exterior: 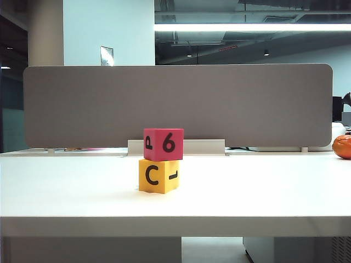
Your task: Stack one letter block on top of another letter block.
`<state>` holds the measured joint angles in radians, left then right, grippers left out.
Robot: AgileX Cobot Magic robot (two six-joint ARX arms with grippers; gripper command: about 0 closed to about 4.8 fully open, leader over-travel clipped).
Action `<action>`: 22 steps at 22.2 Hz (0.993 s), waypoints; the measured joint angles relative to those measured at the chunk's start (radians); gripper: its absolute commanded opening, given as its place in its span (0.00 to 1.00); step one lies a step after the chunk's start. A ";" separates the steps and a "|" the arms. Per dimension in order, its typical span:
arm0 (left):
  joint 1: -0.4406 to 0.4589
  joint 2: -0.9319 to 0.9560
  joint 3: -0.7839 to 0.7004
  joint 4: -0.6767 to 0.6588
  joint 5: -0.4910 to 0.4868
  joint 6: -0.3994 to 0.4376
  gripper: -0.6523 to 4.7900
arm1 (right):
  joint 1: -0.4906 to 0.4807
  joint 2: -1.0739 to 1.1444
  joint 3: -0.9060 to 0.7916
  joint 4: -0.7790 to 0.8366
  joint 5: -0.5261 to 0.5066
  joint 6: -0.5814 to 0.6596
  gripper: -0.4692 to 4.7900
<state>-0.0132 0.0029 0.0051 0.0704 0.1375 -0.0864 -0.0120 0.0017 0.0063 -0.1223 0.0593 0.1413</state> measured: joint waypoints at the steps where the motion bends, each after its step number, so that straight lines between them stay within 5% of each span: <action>1: 0.000 0.000 0.000 0.000 0.000 0.000 0.11 | 0.002 0.000 0.000 0.000 0.000 -0.022 0.08; 7: 0.000 0.000 0.000 0.000 0.000 0.000 0.11 | 0.028 0.000 0.000 0.000 0.000 -0.128 0.08; 22: 0.000 0.000 0.000 0.000 0.000 0.000 0.11 | 0.029 0.000 0.000 -0.011 0.012 -0.132 0.08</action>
<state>-0.0132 0.0032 0.0051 0.0704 0.1375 -0.0864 0.0166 0.0017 0.0063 -0.1333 0.0715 0.0093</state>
